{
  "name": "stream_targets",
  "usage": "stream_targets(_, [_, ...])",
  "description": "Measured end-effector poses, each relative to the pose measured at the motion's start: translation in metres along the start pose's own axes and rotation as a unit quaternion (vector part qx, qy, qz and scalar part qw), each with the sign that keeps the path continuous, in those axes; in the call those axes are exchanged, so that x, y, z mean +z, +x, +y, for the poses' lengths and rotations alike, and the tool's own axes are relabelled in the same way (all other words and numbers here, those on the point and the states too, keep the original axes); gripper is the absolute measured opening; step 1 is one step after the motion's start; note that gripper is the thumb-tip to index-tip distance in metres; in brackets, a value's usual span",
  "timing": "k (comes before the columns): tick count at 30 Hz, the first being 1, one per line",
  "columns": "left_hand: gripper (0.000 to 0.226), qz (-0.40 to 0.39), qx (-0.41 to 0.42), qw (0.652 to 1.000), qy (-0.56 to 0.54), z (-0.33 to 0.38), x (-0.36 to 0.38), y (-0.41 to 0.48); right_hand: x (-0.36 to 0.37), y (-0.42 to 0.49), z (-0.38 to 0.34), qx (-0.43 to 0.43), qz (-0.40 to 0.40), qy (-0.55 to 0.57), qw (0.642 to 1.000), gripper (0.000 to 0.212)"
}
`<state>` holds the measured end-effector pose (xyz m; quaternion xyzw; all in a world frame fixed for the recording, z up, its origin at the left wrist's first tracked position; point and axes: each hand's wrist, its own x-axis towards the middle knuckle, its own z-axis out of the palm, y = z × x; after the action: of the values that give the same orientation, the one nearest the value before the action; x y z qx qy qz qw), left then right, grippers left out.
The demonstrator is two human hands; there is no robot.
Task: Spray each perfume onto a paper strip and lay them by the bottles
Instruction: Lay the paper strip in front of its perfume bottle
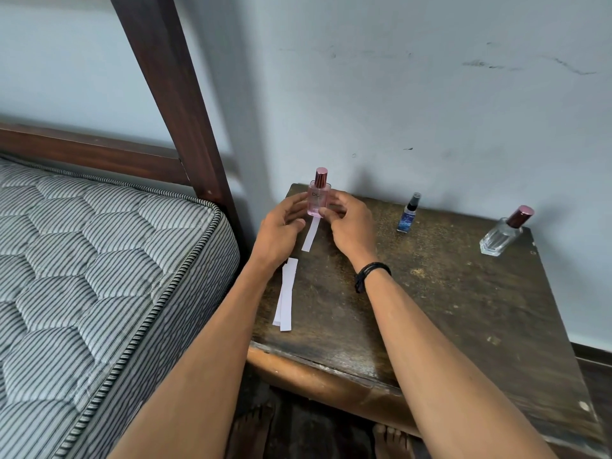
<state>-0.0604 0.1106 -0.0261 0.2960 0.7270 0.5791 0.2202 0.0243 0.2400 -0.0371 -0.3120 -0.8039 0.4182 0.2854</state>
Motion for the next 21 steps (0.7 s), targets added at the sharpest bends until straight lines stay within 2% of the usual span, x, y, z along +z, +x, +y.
stream_targets(13, [0.05, 0.05, -0.019, 0.998, -0.044, 0.004, -0.006, -0.004, -0.001, -0.001, 0.006, 0.028, 0.009, 0.026, 0.999, 0.058])
stream_targets(21, [0.035, 0.128, -0.018, 0.991, -0.016, 0.014, -0.033, -0.039, -0.009, -0.011, -0.003, 0.053, 0.055, 0.014, 0.997, 0.041])
